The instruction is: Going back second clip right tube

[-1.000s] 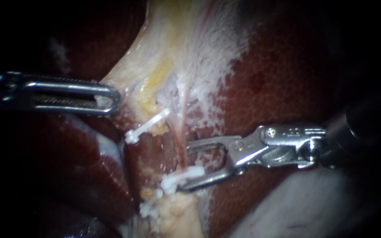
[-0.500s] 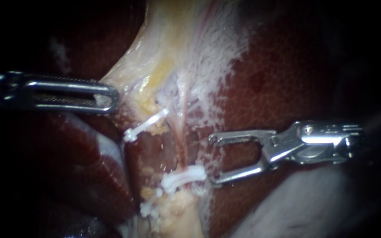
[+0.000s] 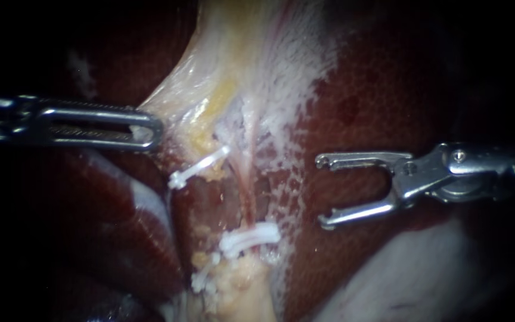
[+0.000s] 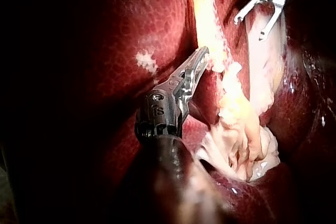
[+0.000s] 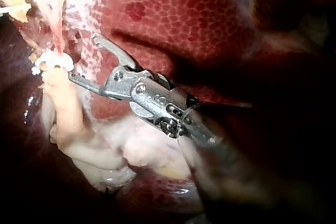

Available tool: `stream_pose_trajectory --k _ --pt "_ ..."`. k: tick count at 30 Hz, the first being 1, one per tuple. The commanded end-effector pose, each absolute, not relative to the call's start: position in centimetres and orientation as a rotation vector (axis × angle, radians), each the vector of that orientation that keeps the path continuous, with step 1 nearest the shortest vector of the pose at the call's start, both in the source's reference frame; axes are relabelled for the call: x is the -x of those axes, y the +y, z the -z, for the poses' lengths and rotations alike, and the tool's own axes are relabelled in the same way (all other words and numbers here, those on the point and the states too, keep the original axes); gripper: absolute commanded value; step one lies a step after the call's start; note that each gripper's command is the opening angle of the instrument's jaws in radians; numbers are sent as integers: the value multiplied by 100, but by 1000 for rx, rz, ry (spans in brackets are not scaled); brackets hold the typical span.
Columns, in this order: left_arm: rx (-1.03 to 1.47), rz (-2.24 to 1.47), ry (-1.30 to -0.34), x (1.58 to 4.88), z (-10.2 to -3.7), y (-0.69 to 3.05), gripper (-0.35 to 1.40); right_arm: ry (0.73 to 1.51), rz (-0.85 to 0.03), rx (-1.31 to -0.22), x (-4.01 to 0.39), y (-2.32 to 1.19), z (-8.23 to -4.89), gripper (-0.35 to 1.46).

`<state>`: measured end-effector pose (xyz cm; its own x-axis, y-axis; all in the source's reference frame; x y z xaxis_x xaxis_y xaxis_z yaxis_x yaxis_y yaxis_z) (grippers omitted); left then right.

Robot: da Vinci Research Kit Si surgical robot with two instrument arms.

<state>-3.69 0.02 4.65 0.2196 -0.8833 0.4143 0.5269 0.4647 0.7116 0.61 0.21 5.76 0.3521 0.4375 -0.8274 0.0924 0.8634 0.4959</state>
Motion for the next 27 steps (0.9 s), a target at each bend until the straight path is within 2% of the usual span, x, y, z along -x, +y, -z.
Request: stream_pose_trajectory --k 1,8,27 --pt "-473 1027 -900 369 -467 2 -35 1203 -238 -513 -60 20 -575 60" --pt "-467 1026 -901 373 -482 0 -35 1203 -237 -513 -60 17 -573 60" --pt "-479 995 -868 419 -538 -11 -35 1203 -236 -512 -59 15 -571 60"
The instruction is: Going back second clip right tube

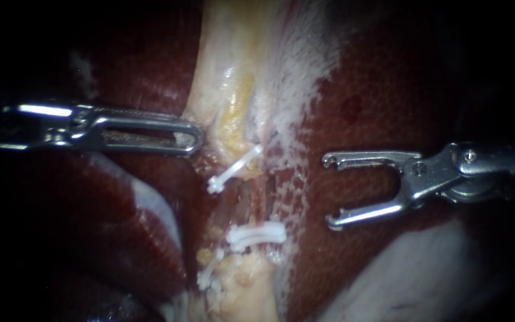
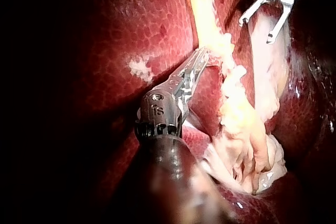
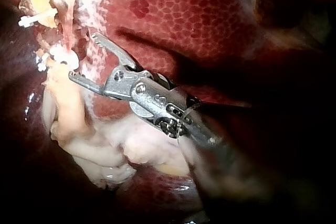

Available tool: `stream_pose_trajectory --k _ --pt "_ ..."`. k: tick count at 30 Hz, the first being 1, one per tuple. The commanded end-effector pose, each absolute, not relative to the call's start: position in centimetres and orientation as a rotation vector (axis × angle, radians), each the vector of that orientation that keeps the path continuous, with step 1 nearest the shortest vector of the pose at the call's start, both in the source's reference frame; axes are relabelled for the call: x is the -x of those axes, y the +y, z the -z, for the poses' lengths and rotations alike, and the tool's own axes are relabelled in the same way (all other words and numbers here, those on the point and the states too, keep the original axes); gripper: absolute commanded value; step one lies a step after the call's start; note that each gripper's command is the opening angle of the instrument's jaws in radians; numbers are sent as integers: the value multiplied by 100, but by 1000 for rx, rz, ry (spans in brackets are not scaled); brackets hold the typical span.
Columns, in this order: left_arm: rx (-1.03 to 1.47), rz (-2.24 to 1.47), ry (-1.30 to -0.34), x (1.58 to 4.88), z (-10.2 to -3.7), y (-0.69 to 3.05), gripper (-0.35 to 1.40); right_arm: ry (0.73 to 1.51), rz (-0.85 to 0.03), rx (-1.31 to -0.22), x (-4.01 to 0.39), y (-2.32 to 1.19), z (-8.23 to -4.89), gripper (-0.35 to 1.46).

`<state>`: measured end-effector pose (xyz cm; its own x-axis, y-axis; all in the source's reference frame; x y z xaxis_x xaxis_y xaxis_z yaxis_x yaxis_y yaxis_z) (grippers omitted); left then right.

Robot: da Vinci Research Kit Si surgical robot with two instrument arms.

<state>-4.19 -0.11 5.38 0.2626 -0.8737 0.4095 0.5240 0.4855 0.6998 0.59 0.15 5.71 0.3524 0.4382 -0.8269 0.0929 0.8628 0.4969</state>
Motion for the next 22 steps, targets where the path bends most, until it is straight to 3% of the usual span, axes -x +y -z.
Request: stream_pose_trajectory --k 1,22 --pt "-481 994 -869 420 -539 -12 -35 1203 -236 -512 -59 15 -571 60" --pt "-480 994 -869 423 -540 -12 -35 1203 -237 -512 -59 14 -570 60"
